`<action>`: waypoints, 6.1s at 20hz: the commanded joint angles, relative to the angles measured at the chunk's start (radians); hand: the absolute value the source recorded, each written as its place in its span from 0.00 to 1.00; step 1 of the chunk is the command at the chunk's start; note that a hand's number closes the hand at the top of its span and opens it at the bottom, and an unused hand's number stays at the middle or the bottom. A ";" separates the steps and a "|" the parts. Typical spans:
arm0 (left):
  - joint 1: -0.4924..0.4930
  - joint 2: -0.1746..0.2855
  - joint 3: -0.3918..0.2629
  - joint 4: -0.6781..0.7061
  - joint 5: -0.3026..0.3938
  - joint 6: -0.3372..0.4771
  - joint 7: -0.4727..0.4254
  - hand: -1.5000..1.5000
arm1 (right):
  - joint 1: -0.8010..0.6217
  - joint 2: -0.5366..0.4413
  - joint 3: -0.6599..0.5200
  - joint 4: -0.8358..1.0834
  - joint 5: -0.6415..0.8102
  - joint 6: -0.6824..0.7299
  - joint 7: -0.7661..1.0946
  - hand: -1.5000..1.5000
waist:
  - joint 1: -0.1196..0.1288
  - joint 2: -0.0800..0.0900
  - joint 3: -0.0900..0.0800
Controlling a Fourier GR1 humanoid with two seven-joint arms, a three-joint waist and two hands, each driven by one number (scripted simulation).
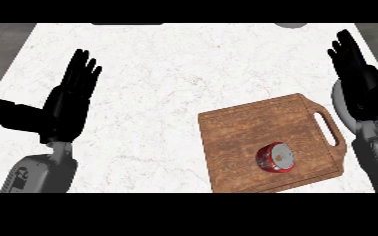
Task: Pick the can from the cutting board and place it in the pan
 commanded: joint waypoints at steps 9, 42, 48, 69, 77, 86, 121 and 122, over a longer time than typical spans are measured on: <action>0.302 -0.056 -0.010 0.167 -0.019 0.049 -0.004 0.50 | 0.346 0.015 0.145 -0.292 0.182 -0.007 -0.154 1.00 | -0.069 -0.032 -0.018; 0.304 -0.120 -0.073 0.170 -0.092 0.034 -0.028 0.50 | 0.096 0.008 0.330 -0.508 0.787 0.529 0.834 0.00 | 0.018 -0.010 -0.016; 0.240 -0.133 -0.028 0.248 -0.084 0.025 -0.055 0.50 | 0.096 -0.018 0.322 -0.416 0.705 0.695 0.834 0.00 | -0.003 -0.011 -0.016; 0.241 -0.162 0.026 0.242 -0.116 -0.024 -0.043 0.50 | 0.145 0.167 0.327 -0.330 0.927 0.670 0.701 0.00 | -0.007 -0.013 -0.015; 0.273 -0.114 0.060 0.137 -0.102 -0.047 0.040 0.50 | 0.202 0.147 0.352 -0.255 1.001 0.595 0.462 1.00 | -0.005 -0.014 -0.015; 0.257 -0.169 0.064 0.209 -0.146 -0.045 0.007 0.50 | 0.180 0.210 0.296 -0.112 1.120 0.514 0.339 1.00 | -0.007 -0.013 -0.015; 0.257 -0.169 0.112 0.231 -0.147 -0.101 0.000 0.50 | 0.134 0.210 -0.100 -0.597 1.246 0.383 0.527 1.00 | -0.007 -0.012 -0.015; 0.314 -0.191 0.071 0.171 -0.179 -0.077 -0.008 0.50 | 0.155 0.220 -0.117 -0.532 1.231 0.309 0.470 1.00 | -0.005 -0.013 -0.014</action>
